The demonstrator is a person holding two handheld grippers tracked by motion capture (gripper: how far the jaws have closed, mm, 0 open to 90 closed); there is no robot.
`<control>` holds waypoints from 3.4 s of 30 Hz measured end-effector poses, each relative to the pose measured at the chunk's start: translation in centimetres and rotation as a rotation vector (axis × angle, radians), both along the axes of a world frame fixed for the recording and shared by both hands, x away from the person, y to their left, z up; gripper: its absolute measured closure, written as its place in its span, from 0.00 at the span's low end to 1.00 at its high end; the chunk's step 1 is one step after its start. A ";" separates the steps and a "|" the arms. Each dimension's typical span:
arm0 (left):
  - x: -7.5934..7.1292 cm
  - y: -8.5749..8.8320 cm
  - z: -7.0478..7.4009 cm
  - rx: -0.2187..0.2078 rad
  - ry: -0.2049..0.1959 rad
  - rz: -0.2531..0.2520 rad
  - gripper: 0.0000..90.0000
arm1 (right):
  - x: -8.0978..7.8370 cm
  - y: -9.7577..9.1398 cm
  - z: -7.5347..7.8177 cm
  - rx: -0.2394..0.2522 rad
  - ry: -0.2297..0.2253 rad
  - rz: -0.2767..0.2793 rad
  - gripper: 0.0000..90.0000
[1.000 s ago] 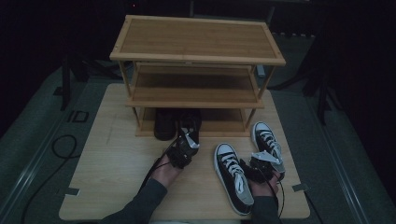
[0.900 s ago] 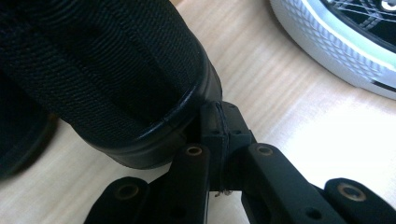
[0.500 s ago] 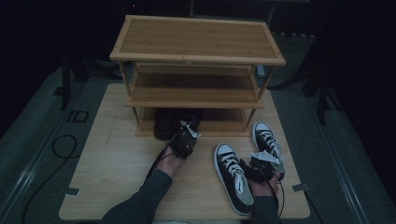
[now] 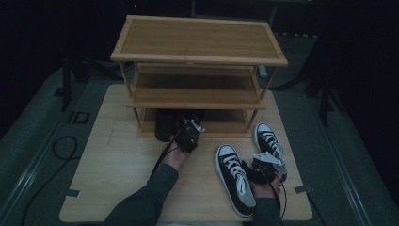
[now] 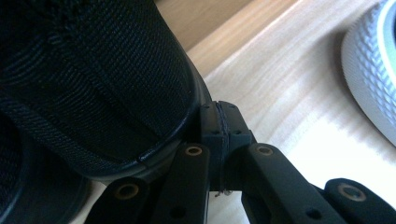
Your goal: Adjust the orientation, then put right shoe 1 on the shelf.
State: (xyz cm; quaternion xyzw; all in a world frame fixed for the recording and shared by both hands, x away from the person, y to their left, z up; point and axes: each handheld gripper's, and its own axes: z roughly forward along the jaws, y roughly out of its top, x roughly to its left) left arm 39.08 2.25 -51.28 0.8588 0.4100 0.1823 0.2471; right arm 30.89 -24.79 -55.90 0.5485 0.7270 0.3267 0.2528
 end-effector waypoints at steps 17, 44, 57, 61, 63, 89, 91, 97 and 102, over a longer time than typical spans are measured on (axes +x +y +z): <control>1.1 -2.0 -0.5 -0.064 -0.072 0.017 0.92 | 0.0 0.0 0.0 0.000 0.001 0.000 0.54; 3.9 -5.9 -4.0 -0.205 -0.203 0.137 0.86 | -0.1 0.1 0.2 -0.004 0.021 -0.024 0.56; 4.9 -6.5 -4.5 -0.178 -0.208 0.173 0.99 | -0.8 0.3 1.4 -0.042 -0.009 -0.011 0.66; 4.8 -6.7 -4.5 -0.162 -0.219 0.166 0.99 | -1.0 0.0 1.9 -0.002 -0.019 -0.004 0.70; 4.8 -6.6 -4.5 -0.165 -0.215 0.167 0.99 | -1.2 -0.2 2.2 0.003 -0.034 0.001 0.69; 4.8 -6.4 -4.5 -0.171 -0.211 0.164 0.99 | -2.0 -2.0 5.4 0.084 -0.028 0.068 0.75; 4.8 -6.4 -4.5 -0.171 -0.211 0.164 0.99 | -2.1 -1.9 5.7 0.090 -0.025 0.084 0.77; 4.8 -6.4 -4.5 -0.171 -0.212 0.165 0.99 | -2.3 -2.1 6.8 0.100 -0.016 0.149 0.79; 4.8 -6.4 -4.5 -0.172 -0.213 0.163 0.99 | -2.3 -2.0 7.6 0.081 -0.009 0.197 0.79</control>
